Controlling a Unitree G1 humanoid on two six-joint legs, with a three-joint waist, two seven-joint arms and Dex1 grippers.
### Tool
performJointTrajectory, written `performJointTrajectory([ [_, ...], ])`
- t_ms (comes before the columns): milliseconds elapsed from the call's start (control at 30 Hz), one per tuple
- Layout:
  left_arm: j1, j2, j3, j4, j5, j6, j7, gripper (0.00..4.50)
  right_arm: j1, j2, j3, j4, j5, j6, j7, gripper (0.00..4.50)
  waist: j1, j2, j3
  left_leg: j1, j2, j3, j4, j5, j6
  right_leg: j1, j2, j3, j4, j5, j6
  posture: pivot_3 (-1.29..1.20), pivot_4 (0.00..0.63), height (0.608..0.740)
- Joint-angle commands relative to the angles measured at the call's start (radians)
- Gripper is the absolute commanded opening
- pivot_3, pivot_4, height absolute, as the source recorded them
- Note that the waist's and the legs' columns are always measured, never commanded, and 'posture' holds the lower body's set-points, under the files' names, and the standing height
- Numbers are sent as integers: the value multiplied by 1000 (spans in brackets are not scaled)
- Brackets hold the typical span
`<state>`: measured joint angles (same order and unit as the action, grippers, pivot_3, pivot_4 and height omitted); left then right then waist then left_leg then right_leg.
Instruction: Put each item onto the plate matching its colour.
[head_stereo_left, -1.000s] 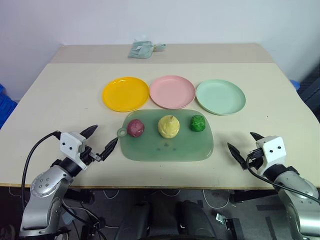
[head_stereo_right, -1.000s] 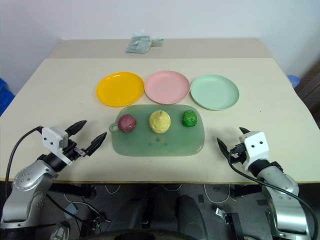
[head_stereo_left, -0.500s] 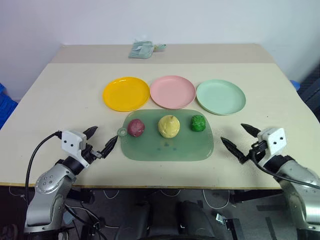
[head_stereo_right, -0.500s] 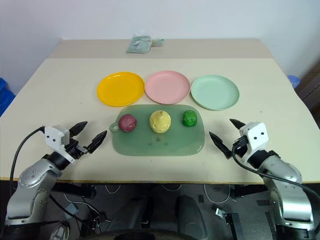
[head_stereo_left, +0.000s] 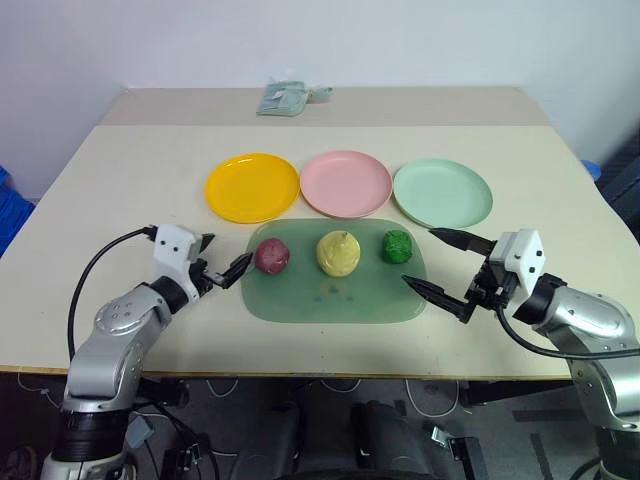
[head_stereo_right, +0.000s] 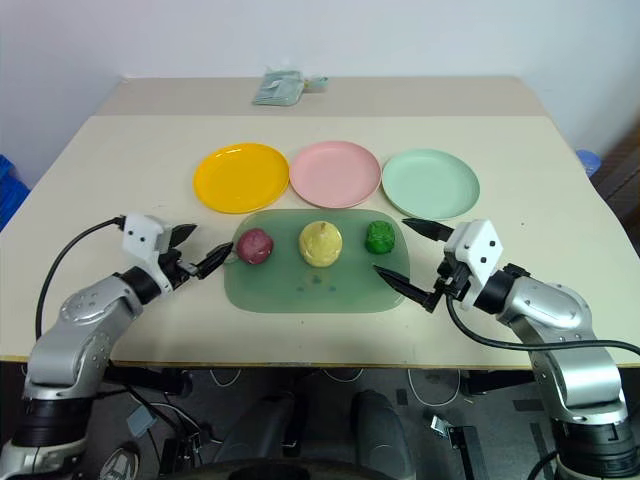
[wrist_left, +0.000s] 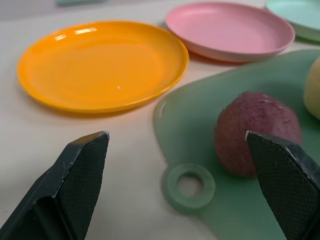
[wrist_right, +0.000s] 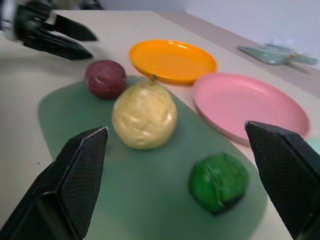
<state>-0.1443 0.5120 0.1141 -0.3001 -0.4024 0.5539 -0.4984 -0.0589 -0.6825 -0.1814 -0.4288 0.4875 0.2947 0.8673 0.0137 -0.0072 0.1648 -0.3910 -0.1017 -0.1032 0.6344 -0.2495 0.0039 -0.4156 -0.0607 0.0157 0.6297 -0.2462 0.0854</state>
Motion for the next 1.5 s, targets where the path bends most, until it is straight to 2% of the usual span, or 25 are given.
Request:
performJointTrajectory([
  [33, -44, 15, -20, -53, -10, 63, 3, 4485, -55, -11, -11, -10, 32, 13, 2, 4481, 0, 0, 0, 0, 0, 0, 0, 0, 0, 0, 0, 0, 0, 0, 0, 0, 150, 740],
  [433, -161, -7, -116, -50, -12, 249, 14, 4485, -231, 6, 62, -57, 42, 123, -87, 4481, 1, 0, 0, 0, 0, 0, -1, 0, 0, -1, 0, 0, 1, 0, 0, 0, 150, 740],
  [533, -169, -5, -137, -32, 3, 265, 20, 3697, -244, 0, 60, -74, 45, 147, -104, 4500, 1, 0, 0, -1, 0, 0, -1, 0, 0, -2, 0, 0, 0, 0, 0, 0, 150, 740],
  [633, -174, -3, -143, -22, 11, 267, 19, 2209, -251, -2, 53, -97, 49, 172, -125, 4500, 1, 0, 0, -1, 0, 0, -2, 0, 0, -3, 0, 0, 0, 0, 0, 0, 150, 740],
  [667, -176, -2, -147, -16, 19, 258, 17, 1932, -251, -2, 51, -103, 50, 178, -131, 4500, 1, 0, 0, -1, 0, 0, -2, 0, 0, -3, 0, 0, 0, 0, 0, 0, 150, 740],
  [767, -193, -16, -138, 13, 35, 213, 19, 1932, -251, 0, 51, -116, 47, 187, -148, 4500, 0, 0, 0, -1, 0, 0, -2, 0, 0, -3, 0, 0, 1, 0, 0, 0, 150, 740],
  [867, -288, -67, -110, 80, 58, 154, 66, 1932, -254, 5, 48, -116, 37, 183, -167, 4500, 5, -1, 1, -1, 0, 0, -2, 0, 0, -3, 0, 0, 1, 0, 0, 0, 150, 740],
  [1033, -580, -168, -118, 374, 162, 70, 198, 1932, -285, 18, 55, -83, 11, 162, -196, 4500, 27, -5, 3, -3, 0, 0, 3, 0, -1, -3, 1, -1, 1, 2, 1, 0, 150, 740],
  [1200, -876, -292, -175, 929, 286, -207, 230, 1932, -338, 49, 50, 7, -62, 89, -241, 4500, 28, -5, 3, -4, -3, 0, 5, 0, 0, -3, -1, 0, 1, 4, 5, 0, 150, 740],
  [1333, -1013, -372, -176, 1283, 339, -403, 226, 1932, -340, 62, 39, 97, -111, -5, -236, 4500, 25, -5, 3, -8, -5, 0, 7, 1, -2, -5, -2, 0, 1, 5, 6, 0, 150, 740],
  [1433, -1078, -416, -165, 1438, 363, -503, 226, 1932, -340, 69, 35, 145, -130, -61, -229, 4500, 21, -5, 3, -19, -5, 1, 11, 1, -2, -17, -1, 1, 3, 5, 7, 0, 150, 740],
  [1500, -1114, -444, -153, 1505, 369, -534, 233, 1932, -336, 73, 34, 166, -138, -88, -225, 4500, 23, -5, 3, -20, -5, 2, 11, 1, -2, -18, -1, 1, 4, 6, 7, 0, 150, 740],
])
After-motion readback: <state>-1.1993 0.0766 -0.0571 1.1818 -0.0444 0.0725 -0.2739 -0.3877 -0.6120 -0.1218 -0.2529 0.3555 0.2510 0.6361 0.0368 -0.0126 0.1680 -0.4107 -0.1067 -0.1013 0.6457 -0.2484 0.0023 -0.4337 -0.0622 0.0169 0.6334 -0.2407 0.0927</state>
